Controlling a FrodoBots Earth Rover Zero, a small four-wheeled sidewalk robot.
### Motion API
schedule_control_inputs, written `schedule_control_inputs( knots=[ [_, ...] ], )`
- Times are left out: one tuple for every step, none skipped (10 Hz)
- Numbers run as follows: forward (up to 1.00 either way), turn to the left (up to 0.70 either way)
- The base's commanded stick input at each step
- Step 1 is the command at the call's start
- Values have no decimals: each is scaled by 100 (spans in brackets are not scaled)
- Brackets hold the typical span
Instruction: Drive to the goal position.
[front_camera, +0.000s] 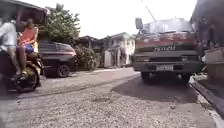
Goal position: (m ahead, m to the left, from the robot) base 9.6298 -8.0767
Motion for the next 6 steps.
schedule_control_inputs(
  knots=[
    [70,0],
    [70,26],
    [70,19],
    [70,12],
    [70,5],
    [70,0]
  ],
)
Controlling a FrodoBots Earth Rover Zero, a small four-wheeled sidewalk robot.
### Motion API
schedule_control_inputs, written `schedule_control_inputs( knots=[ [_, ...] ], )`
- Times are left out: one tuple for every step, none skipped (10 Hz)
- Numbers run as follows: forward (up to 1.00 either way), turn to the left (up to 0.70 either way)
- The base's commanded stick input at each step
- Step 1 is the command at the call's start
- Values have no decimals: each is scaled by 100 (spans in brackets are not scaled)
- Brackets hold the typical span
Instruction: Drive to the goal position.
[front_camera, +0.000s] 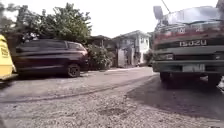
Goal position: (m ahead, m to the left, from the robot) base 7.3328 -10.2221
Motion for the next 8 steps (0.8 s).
schedule_control_inputs(
  knots=[
    [70,0],
    [70,0],
    [70,-21],
    [70,-27],
    [70,-27],
    [70,-27],
    [70,-27],
    [70,-27]
  ],
)
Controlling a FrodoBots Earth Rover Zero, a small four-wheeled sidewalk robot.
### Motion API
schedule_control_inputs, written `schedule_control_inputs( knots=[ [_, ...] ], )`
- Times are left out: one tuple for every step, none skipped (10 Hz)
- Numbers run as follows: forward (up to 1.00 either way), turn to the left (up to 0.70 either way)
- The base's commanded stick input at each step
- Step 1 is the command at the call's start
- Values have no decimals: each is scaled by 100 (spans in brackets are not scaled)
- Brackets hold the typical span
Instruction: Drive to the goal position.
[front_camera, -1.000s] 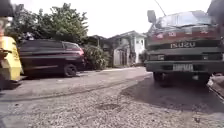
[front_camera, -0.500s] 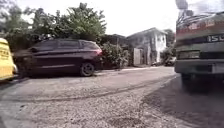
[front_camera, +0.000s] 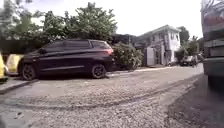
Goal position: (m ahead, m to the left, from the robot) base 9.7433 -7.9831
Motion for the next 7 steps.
schedule_control_inputs(
  knots=[
    [70,-27],
    [70,-27],
    [70,-27],
    [70,-27],
    [70,-27],
    [70,-14],
    [70,0]
  ],
)
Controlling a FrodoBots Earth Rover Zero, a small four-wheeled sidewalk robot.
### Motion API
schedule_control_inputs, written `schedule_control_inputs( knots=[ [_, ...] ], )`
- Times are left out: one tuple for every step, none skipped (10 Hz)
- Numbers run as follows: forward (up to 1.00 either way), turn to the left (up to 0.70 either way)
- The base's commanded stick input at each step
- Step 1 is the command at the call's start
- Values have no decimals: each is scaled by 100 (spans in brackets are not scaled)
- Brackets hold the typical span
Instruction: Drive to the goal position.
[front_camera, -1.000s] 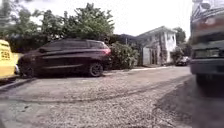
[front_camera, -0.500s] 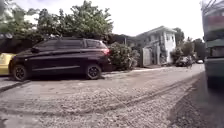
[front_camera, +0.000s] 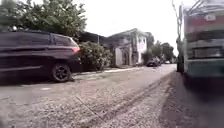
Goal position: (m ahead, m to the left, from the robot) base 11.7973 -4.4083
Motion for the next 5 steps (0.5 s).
schedule_control_inputs(
  knots=[
    [70,0],
    [70,0],
    [70,0],
    [70,0],
    [70,0]
  ],
)
